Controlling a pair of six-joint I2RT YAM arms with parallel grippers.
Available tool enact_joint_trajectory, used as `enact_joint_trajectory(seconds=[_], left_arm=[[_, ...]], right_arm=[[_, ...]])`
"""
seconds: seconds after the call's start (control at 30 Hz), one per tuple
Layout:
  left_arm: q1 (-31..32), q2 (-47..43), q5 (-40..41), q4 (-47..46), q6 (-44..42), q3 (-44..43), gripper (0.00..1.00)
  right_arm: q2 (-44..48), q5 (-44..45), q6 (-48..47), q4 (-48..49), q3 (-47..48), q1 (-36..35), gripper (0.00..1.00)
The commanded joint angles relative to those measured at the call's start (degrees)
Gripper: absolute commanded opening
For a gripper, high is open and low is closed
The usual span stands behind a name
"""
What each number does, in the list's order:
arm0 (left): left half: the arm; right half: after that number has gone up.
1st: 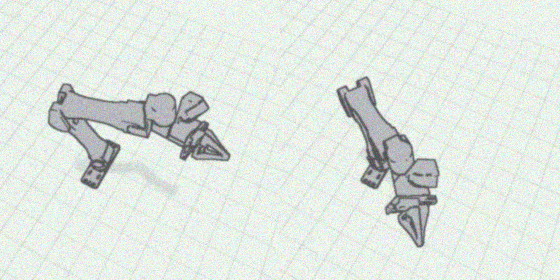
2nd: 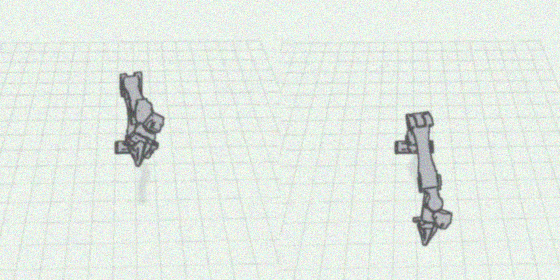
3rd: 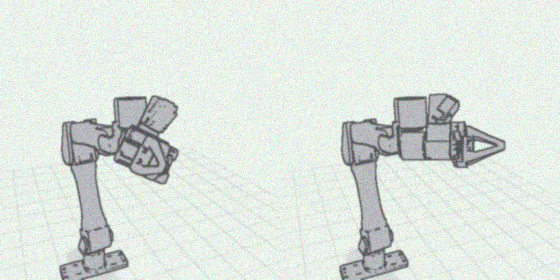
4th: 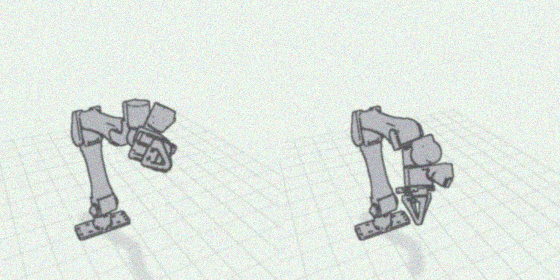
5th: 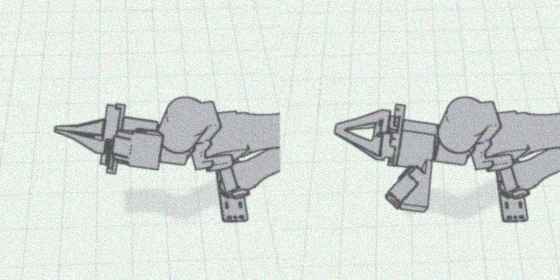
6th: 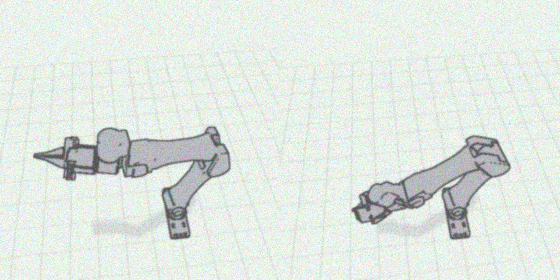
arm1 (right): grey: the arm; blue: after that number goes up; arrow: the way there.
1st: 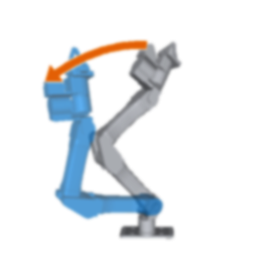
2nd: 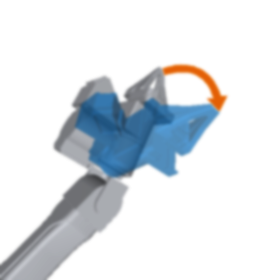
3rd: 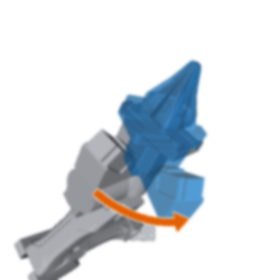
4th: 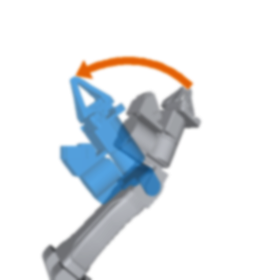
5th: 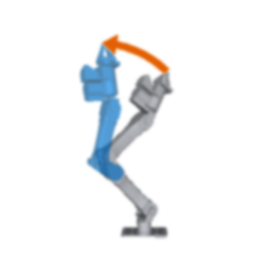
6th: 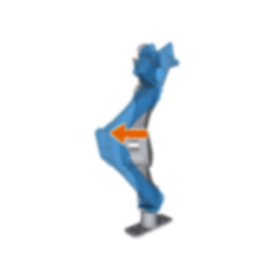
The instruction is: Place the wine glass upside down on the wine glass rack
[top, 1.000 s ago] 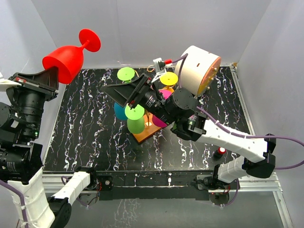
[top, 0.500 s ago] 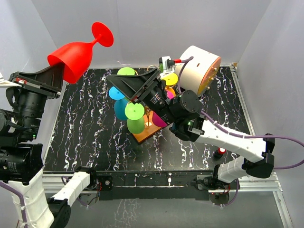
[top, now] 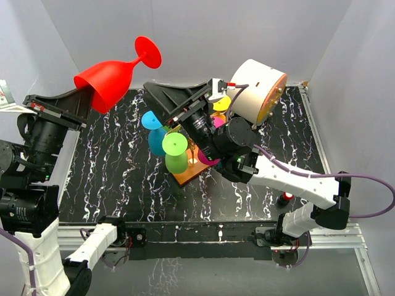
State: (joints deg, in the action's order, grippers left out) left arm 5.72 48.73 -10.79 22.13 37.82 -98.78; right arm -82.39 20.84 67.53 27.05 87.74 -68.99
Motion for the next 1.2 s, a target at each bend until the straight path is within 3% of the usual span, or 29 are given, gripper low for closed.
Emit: enact_joint_trajectory(seconds=[0.0,0.17,0.5,0.77,0.9,0.93,1.17], left_arm=[[0.4,-1.1,-4.3,-4.4,0.9,1.0,0.0],[1.0,-1.3,-6.2,-5.7,0.7,1.9,0.0],[1.8,-1.7,-9.2,-8.1,1.0,5.1,0.0],[2.0,-2.2,-11.0,-8.7,1.6,5.9,0.0],[2.2,-1.9,-14.3,-10.7,1.7,5.2,0.0],[2.2,-1.9,-14.6,-11.0,1.9,5.2,0.05],[2.2,-2.6,-10.6,-8.1,1.3,4.9,0.43]], right_arm=[[-1.9,7.9,3.8,-0.1,6.0,-0.2,0.7],[-5.2,12.1,3.9,-1.9,10.8,-0.2,0.67],[-7.3,14.8,6.7,-6.6,15.2,-0.2,0.46],[-5.8,15.3,5.7,-2.5,11.8,-0.2,0.22],[-5.7,15.5,5.2,-1.8,11.7,-0.2,0.04],[-5.7,15.5,5.1,-1.8,11.8,-0.2,0.0],[-6.0,15.5,2.3,-0.7,13.4,-0.2,0.0]])
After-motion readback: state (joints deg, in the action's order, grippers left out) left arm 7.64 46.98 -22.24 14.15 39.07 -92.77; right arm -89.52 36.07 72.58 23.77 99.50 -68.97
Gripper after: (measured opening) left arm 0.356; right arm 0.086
